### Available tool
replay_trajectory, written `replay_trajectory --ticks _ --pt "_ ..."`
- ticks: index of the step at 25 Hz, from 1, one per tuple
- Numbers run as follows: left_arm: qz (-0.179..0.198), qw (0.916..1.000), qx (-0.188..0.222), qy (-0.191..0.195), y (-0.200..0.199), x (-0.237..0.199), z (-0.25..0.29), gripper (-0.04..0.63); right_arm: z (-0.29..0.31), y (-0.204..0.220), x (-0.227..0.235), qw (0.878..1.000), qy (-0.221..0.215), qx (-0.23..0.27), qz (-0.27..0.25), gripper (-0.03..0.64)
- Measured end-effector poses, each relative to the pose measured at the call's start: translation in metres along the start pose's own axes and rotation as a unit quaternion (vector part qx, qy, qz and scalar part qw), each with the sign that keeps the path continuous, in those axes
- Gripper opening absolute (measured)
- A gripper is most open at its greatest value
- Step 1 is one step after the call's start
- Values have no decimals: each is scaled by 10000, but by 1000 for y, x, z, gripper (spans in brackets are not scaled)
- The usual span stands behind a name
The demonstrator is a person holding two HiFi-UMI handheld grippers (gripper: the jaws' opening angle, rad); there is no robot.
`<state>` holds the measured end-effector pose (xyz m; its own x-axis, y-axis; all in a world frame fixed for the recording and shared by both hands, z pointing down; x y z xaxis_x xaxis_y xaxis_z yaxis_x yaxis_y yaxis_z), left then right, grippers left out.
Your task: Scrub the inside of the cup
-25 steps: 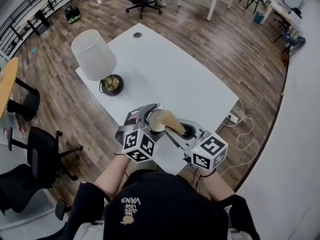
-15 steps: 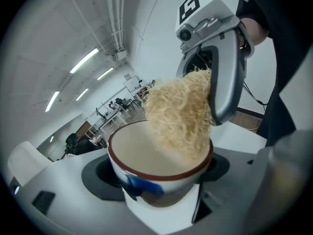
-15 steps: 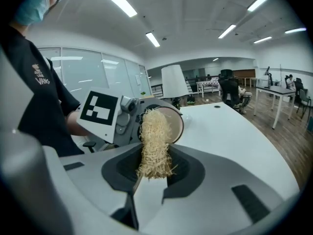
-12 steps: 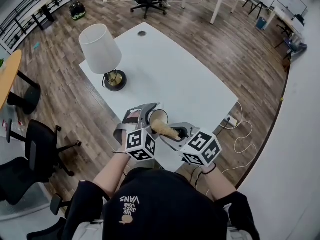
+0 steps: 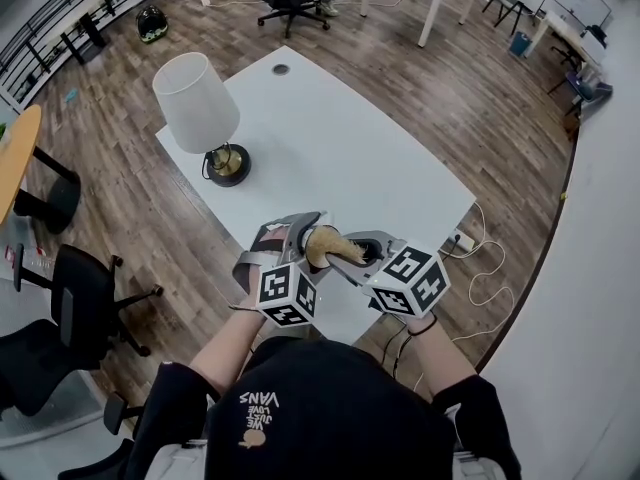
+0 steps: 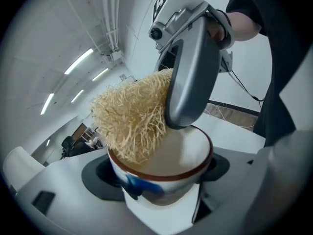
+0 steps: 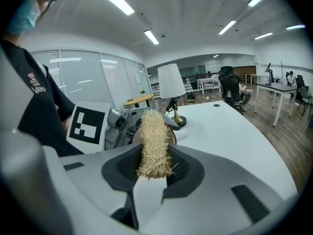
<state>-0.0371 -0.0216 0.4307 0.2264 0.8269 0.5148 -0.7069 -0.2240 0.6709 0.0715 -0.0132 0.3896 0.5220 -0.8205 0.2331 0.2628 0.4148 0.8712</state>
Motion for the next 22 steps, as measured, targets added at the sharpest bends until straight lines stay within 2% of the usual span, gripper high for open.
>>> replay_trajectory --ticks 5,11,14,22 --pt "103 9999 9 14 -2 -5 6 422 -9 6 11 9996 149 -246 48 100" --pt "178 9998 -45 87 -1 -9 14 422 -7 16 3 9977 -280 -615 108 100" --pt "168 9997 -31 172 -2 -5 17 422 -3 12 -1 9977 -386 -545 116 100" --pt "163 9997 -9 174 -4 -1 16 422 -3 1 15 9995 -57 -306 101 100"
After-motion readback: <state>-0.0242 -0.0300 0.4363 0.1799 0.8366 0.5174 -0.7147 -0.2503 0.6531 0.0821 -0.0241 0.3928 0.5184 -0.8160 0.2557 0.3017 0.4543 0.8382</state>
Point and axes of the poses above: the fingertips, and each gripper's own axes: z forward along the fingers, x to its right, y out of its underside, the point moved 9 cm from there along -z, backward along the fingers, and after that the axes turned 7 degrees about x, right-handed, at the moved point
